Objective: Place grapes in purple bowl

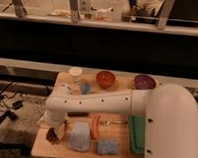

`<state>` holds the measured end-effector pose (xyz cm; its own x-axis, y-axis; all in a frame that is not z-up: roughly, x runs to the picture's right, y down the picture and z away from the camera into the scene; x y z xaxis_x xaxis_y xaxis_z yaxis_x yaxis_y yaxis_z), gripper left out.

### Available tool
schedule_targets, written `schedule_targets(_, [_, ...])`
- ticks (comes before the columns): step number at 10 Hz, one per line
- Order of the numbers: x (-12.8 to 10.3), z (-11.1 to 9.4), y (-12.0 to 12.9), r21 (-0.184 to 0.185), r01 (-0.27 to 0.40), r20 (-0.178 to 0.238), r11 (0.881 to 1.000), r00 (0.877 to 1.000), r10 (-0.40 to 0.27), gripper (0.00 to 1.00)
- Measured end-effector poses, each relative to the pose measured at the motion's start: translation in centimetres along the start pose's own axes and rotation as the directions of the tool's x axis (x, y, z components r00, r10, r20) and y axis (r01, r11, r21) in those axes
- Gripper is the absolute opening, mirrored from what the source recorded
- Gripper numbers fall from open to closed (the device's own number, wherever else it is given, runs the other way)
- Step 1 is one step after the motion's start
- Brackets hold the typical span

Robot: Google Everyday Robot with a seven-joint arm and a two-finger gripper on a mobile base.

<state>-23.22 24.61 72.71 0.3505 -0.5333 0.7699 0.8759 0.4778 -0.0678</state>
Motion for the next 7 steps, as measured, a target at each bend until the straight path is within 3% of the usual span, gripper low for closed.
schedule_targets(3, [0.6, 1.2, 0.6, -0.036, 0.007, -0.024, 0.999, 1.000, -0.008, 0.80])
schedule_targets(7, [1.3, 2.2, 1.3, -0.043, -0.021, -0.018, 0.999, 1.000, 0.021, 0.80])
